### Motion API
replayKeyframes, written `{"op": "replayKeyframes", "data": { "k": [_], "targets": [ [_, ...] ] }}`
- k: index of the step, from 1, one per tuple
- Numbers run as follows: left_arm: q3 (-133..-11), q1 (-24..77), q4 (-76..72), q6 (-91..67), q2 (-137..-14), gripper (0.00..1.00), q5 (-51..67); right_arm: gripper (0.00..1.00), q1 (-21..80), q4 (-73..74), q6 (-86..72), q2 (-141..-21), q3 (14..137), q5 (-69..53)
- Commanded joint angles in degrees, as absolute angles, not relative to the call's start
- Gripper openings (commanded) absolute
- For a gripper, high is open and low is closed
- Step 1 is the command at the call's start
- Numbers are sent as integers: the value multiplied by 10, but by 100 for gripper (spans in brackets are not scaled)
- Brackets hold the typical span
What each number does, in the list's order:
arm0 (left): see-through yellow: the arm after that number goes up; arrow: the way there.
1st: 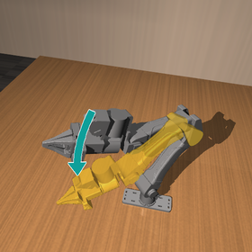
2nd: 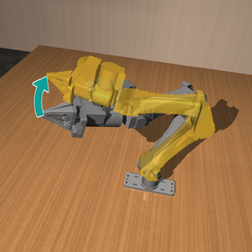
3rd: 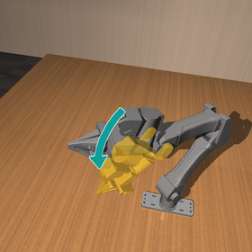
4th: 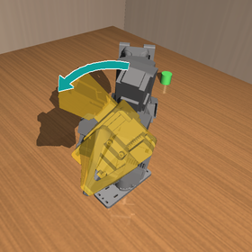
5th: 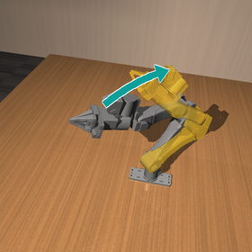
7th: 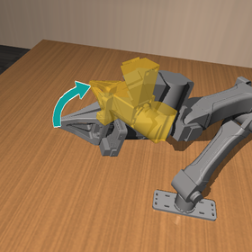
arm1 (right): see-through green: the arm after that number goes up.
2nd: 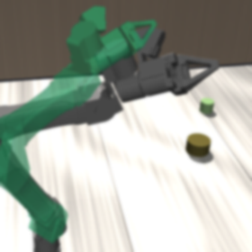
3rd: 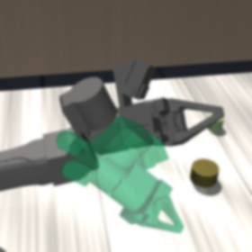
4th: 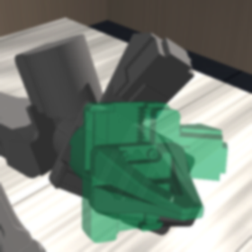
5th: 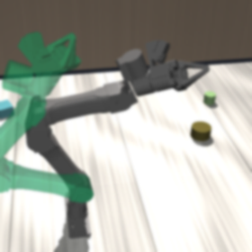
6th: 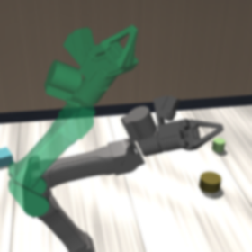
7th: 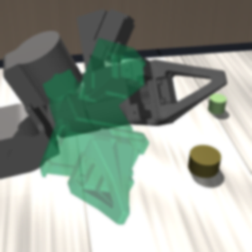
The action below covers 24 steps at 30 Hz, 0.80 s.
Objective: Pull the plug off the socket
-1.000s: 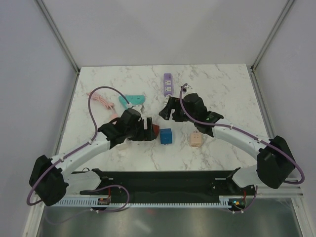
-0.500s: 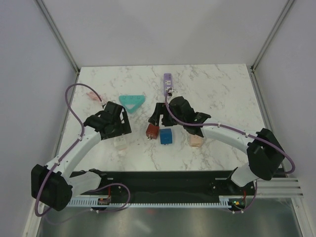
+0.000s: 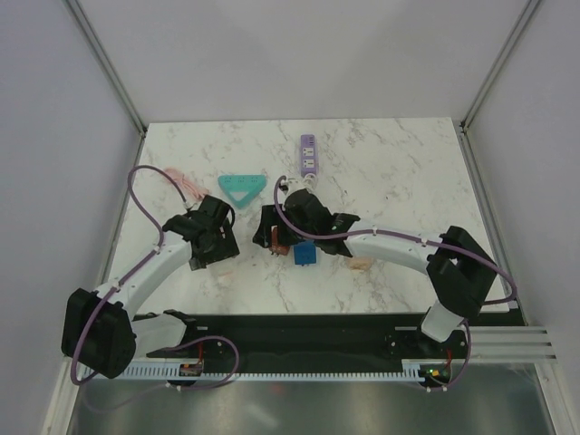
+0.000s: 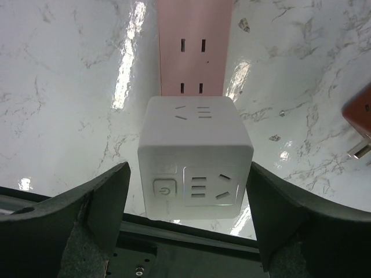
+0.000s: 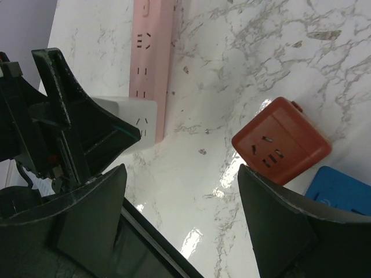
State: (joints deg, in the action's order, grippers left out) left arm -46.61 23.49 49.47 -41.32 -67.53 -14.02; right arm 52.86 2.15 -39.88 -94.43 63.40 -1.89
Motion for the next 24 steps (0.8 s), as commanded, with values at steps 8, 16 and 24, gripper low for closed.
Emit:
{"op": "replayKeyframes", "data": {
  "k": [8,16,24],
  "targets": [
    [-452,223,468,-431,-644,14,-151,85,551,-12,-417,-1024,702,-42],
    [-475,220,479,-375,-565,2,-125,84,550,-17,-432,-1093,781,-78],
    [-464,221,435,-304,-466,2,-26,84,548,-43,-472,-1159,855,-131]
  ]
}}
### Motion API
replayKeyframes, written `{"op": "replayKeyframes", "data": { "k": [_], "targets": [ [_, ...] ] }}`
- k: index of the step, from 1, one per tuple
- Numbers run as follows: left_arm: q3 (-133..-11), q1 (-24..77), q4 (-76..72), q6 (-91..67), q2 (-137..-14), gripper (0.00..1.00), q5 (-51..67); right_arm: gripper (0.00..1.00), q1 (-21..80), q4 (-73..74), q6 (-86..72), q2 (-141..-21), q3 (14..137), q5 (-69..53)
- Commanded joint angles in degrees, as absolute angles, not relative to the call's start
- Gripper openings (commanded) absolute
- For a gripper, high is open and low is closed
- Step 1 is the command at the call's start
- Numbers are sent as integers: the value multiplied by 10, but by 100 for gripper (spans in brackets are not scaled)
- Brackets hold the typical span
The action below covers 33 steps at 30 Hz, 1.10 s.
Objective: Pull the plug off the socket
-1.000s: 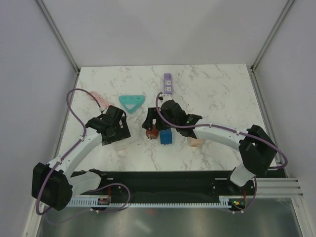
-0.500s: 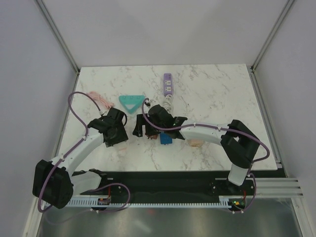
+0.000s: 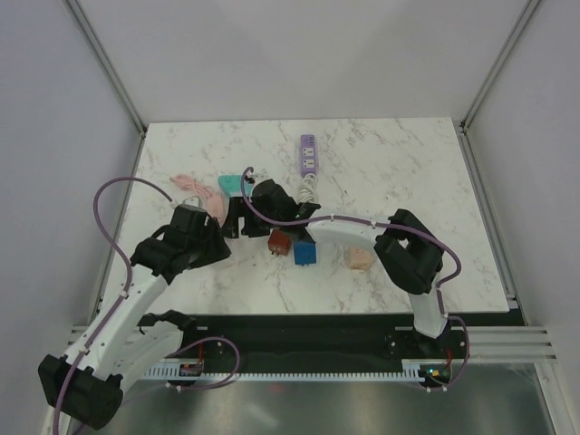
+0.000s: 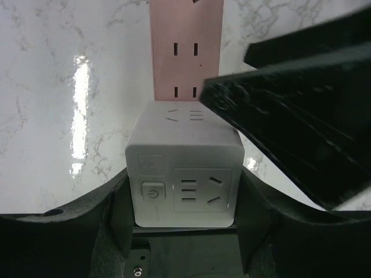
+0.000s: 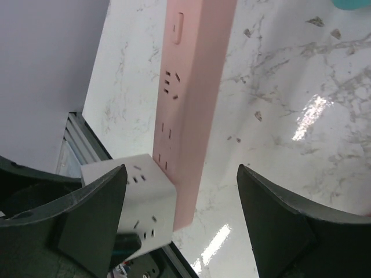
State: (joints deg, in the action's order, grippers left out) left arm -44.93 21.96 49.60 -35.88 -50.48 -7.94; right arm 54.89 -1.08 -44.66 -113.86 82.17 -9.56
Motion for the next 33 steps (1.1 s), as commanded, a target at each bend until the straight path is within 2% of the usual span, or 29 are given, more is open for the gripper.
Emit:
{"op": "replayKeyframes", "data": {
  "k": [1,8,14,17,20,21,23,24,26,33],
  "targets": [
    [-456,221,425,-297,-444,2,-4,84,548,-54,-477,-1171,859,-136],
    [-439,220,410,-302,-403,2,2,82,549,-114,-526,-1194,821,-165],
    [-432,221,402,-307,-413,2,3,73,558,-160,-548,-1198,788,-173],
    [-428,221,396,-306,-417,2,7,65,562,-163,-545,-1211,788,-171],
    [-427,221,396,-306,-413,2,3,51,563,-167,-540,-1232,801,-177],
    [-426,221,395,-307,-412,2,1,39,564,-165,-534,-1238,805,-182],
    [-425,220,394,-307,-410,2,3,27,564,-167,-530,-1252,809,-180],
    [-426,221,394,-302,-410,2,4,16,565,-167,-525,-1257,809,-175],
    [-427,221,393,-297,-401,2,16,1,564,-162,-516,-1271,817,-171],
    [-413,221,378,-295,-338,2,9,0,566,-105,-431,-1316,835,-121]
  ]
}}
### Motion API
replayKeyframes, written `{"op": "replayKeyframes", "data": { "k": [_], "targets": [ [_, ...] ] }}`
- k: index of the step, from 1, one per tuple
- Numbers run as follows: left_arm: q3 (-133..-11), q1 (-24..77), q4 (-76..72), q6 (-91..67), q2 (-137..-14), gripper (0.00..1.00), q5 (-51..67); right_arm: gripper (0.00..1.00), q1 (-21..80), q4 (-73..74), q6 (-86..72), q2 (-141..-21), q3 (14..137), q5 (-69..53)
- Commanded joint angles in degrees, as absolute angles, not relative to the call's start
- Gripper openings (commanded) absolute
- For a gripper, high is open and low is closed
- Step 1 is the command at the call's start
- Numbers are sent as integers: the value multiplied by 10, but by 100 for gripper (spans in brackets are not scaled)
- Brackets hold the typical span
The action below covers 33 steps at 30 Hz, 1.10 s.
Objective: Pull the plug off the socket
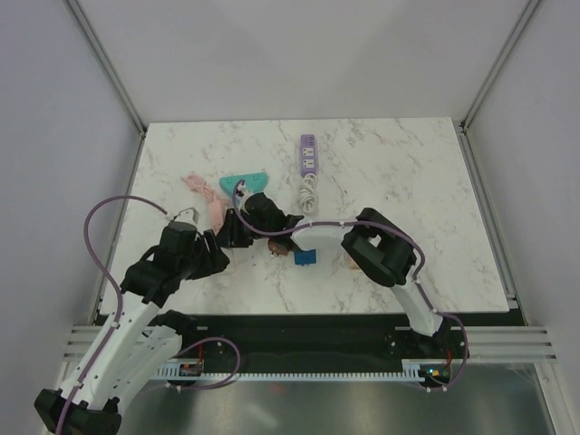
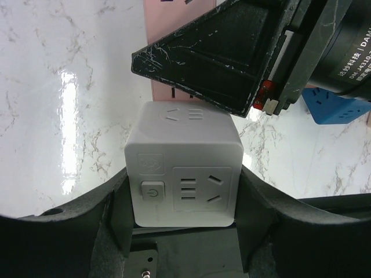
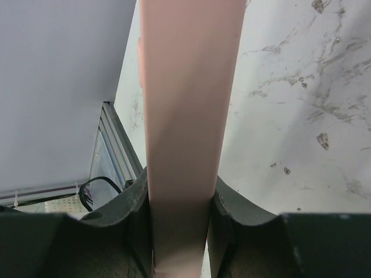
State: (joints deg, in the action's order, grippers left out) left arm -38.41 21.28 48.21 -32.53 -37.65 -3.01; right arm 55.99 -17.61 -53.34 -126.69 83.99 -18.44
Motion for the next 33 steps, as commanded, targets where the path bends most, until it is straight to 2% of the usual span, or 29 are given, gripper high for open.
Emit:
{"op": "replayKeyframes", "data": {
  "k": [1,9,17,21,26,33],
  "targets": [
    [-413,221,377,-296,-333,2,3,0,566,-105,-412,-1320,833,-118],
    [-416,221,388,-309,-345,2,-22,0,572,-113,-338,-1324,786,-78],
    [-415,220,376,-300,-346,2,18,0,576,-142,-312,-1340,768,-80],
    [-414,220,380,-301,-329,2,2,0,570,-184,-380,-1339,758,-106],
    [-406,220,370,-304,-269,2,-15,0,557,-277,-500,-1363,756,-197],
    [-396,221,366,-308,-225,2,-23,0,555,-340,-546,-1382,757,-221]
  ]
}}
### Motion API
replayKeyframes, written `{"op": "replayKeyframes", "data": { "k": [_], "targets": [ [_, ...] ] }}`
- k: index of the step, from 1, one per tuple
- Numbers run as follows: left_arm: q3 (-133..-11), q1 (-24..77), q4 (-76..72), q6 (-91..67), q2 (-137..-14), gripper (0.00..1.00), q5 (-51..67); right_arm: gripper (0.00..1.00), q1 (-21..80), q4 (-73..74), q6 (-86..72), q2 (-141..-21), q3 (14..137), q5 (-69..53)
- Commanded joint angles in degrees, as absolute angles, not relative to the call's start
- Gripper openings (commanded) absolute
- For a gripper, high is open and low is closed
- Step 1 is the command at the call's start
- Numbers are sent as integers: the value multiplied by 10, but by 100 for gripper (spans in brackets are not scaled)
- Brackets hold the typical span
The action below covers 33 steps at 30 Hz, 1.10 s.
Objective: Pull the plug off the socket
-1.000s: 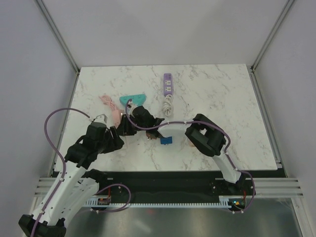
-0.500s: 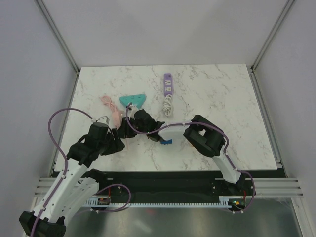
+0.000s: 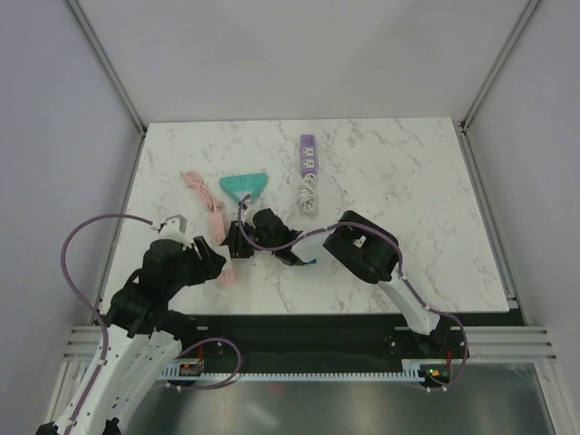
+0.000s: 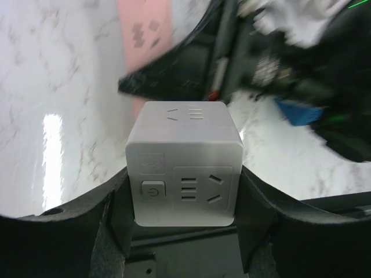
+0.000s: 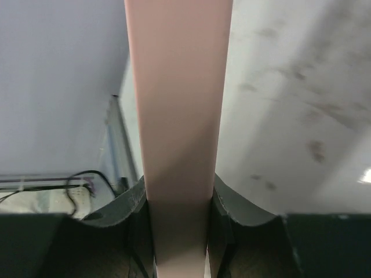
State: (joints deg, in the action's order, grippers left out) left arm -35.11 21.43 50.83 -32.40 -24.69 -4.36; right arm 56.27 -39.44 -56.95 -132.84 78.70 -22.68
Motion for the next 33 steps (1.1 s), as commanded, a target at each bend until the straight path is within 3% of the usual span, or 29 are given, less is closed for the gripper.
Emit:
{"op": "replayKeyframes", "data": {
  "k": [1,7,13,27,33],
  "targets": [
    [-396,221,366,-309,-227,2,-23,0,554,-347,-546,-1383,756,-225],
    [-397,221,366,-312,-243,2,-24,0,554,-333,-539,-1378,759,-222],
    [-396,221,366,-313,-243,2,-23,0,555,-220,-486,-1375,832,-193],
    [-395,221,367,-316,-247,2,-30,38,554,-33,-460,-1440,1068,-163],
    [-395,221,366,-315,-243,2,-25,56,538,17,-445,-1443,1098,-142]
  ]
}}
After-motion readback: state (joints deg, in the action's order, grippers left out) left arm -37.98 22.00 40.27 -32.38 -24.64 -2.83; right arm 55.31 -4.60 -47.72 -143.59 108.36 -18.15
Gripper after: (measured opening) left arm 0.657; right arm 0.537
